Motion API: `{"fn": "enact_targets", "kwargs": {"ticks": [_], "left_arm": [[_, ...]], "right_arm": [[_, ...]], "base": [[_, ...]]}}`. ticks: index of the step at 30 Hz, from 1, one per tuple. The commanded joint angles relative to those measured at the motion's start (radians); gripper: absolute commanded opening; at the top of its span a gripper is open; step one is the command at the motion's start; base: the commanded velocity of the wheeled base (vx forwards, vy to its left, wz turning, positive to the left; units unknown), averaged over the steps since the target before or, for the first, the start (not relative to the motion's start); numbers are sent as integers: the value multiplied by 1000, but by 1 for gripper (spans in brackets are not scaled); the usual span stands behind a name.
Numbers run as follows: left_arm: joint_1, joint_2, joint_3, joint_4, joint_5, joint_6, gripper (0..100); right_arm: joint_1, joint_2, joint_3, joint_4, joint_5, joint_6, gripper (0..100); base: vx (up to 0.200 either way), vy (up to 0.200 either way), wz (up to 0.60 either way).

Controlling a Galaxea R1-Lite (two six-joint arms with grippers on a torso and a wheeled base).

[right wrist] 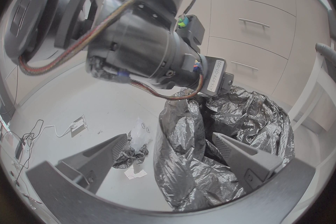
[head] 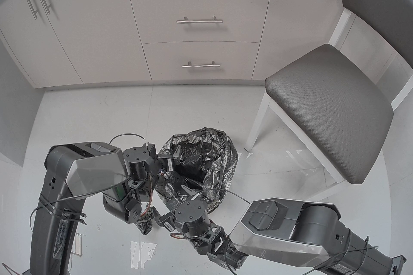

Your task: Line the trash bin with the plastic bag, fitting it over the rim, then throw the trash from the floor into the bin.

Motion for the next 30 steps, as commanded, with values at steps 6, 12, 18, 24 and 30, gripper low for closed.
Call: {"fn": "enact_targets", "kwargs": {"ticks": [6, 12, 18, 24, 30], "left_arm": [[0, 10, -3, 0, 1, 0, 100], [2, 13, 0, 0, 1, -2, 100], [0, 11, 0, 0, 1, 0, 100], [0, 11, -2, 0, 1, -2, 100], [2, 11, -2, 0, 1, -2, 100]], "right_arm": [[-3, 19, -1, -7, -3, 2, 0], [6, 19, 0, -21, -7, 3, 0], [15, 13, 23, -25, -9, 3, 0], [35, -1, 74, -30, -9, 3, 0], [70, -30, 149, -30, -9, 35, 0]], "base": [[0, 0, 0], [0, 0, 0], [0, 0, 0], [0, 0, 0], [0, 0, 0]]}}
